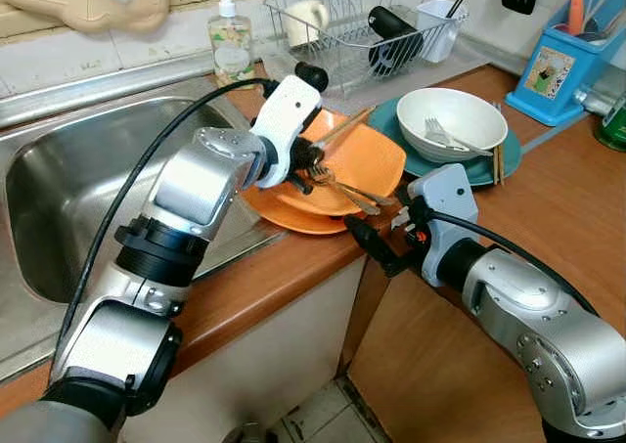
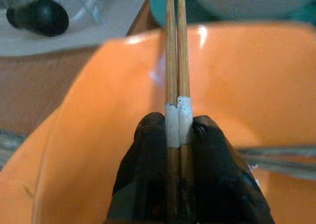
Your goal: Kitchen organization
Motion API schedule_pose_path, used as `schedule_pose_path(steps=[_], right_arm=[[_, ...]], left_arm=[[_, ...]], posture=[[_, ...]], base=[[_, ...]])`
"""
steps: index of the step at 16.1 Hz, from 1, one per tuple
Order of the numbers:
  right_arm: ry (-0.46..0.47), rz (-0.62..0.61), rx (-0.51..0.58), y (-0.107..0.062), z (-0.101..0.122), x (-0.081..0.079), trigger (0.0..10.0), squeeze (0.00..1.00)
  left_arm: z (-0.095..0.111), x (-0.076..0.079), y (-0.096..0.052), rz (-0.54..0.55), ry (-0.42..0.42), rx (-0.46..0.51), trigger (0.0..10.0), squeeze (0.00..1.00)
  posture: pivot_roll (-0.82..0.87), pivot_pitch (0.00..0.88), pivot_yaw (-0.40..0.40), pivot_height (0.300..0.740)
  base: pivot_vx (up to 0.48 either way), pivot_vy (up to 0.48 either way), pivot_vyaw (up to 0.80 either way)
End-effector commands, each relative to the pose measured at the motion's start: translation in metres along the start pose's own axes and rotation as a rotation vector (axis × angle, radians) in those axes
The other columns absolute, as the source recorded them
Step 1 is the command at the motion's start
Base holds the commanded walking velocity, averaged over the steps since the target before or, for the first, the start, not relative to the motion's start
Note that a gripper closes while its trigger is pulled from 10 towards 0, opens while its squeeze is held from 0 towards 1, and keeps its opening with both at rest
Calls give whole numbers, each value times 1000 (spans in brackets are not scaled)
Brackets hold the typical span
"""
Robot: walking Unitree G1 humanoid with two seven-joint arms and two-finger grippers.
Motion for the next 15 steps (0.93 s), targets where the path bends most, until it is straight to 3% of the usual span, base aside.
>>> schedule_pose_path(steps=[1, 3, 6, 8, 10, 11, 14, 15], right_arm=[[-8, -9, 17, 0, 4, 3, 10000, 0], [-11, -8, 34, 1, 7, 4, 10000, 0], [-19, -1, 57, 2, 10, 4, 10000, 0], [-48, 20, 101, 2, 13, 0, 10000, 0], [-52, 36, 120, 2, 14, -2, 10000, 0], [-53, 42, 123, 3, 14, -3, 10000, 0], [-60, 54, 134, 4, 14, -5, 10000, 0], [-62, 56, 136, 5, 14, -5, 10000, 0]], left_arm=[[12, -6, -5, 8, -35, 69, 0, 0], [31, -18, -25, 10, -117, 229, 0, 0], [23, -42, -50, 124, -129, 260, 0, 0], [-11, -64, -76, 301, -114, 149, 0, 0], [-61, -81, -98, 481, -112, -55, 0, 0], [-80, -85, -106, 548, -110, -138, 627, 0], [-115, -84, -108, 599, -33, -279, 10000, 0], [-120, -84, -108, 604, -15, -305, 10000, 0]], posture=[[-15, 0, 17, 740], [-3, 0, 14, 740], [5, 0, 10, 740], [16, 0, 9, 740], [25, 0, 6, 740], [25, 0, 6, 740], [21, 0, 1, 740], [20, 0, 2, 740]], base=[[0, 0, 0], [0, 0, 0], [0, 0, 0], [0, 0, 0], [0, 0, 0], [0, 0, 0], [0, 0, 0], [0, 0, 0]])
Point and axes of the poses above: a point about 5 cm out from each wrist's last joint towards the gripper, its own y axis pointing out of the wrist towards the gripper, its own z axis along the axis of the wrist's last joint, x = y × z, the point moved 2 cm from there along y, pointing out of the wrist towards the gripper, and after that the axes turned 7 degrees about y, right-handed, at the moved point
